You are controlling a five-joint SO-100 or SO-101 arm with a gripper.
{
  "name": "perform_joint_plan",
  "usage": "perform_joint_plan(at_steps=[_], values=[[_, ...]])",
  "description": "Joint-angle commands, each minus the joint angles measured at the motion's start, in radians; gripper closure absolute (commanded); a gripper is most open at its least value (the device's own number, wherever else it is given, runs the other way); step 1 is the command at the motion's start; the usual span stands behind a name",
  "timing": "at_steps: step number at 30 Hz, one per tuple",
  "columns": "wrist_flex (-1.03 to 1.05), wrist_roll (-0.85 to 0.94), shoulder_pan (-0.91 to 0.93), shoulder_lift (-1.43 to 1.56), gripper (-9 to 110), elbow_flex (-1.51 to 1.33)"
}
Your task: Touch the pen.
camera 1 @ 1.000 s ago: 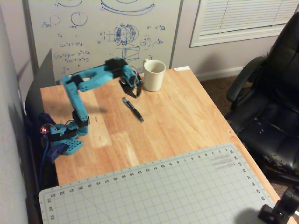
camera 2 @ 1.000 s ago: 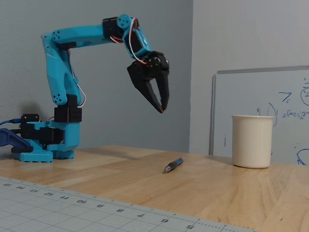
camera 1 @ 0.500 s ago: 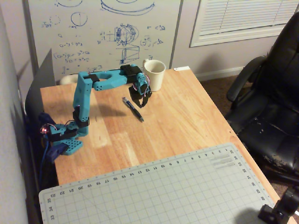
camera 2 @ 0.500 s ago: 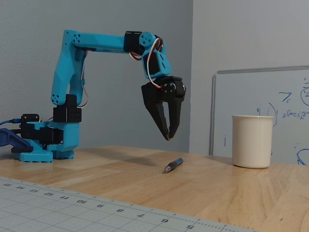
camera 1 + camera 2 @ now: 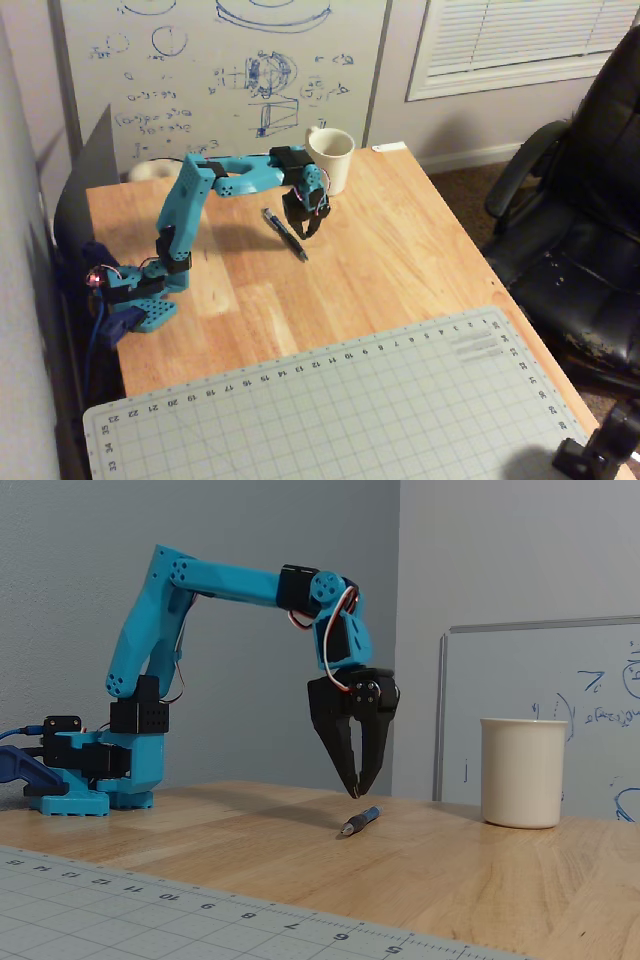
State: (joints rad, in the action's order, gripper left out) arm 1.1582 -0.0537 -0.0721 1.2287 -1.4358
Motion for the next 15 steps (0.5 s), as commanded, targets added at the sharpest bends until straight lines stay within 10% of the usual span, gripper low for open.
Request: perform_joint_plan(at_steps=[1, 15], values=[[-0.012, 0.005, 0.005, 0.028, 101, 0.08], [-0.012, 0.005, 0.005, -0.058, 101, 0.094]])
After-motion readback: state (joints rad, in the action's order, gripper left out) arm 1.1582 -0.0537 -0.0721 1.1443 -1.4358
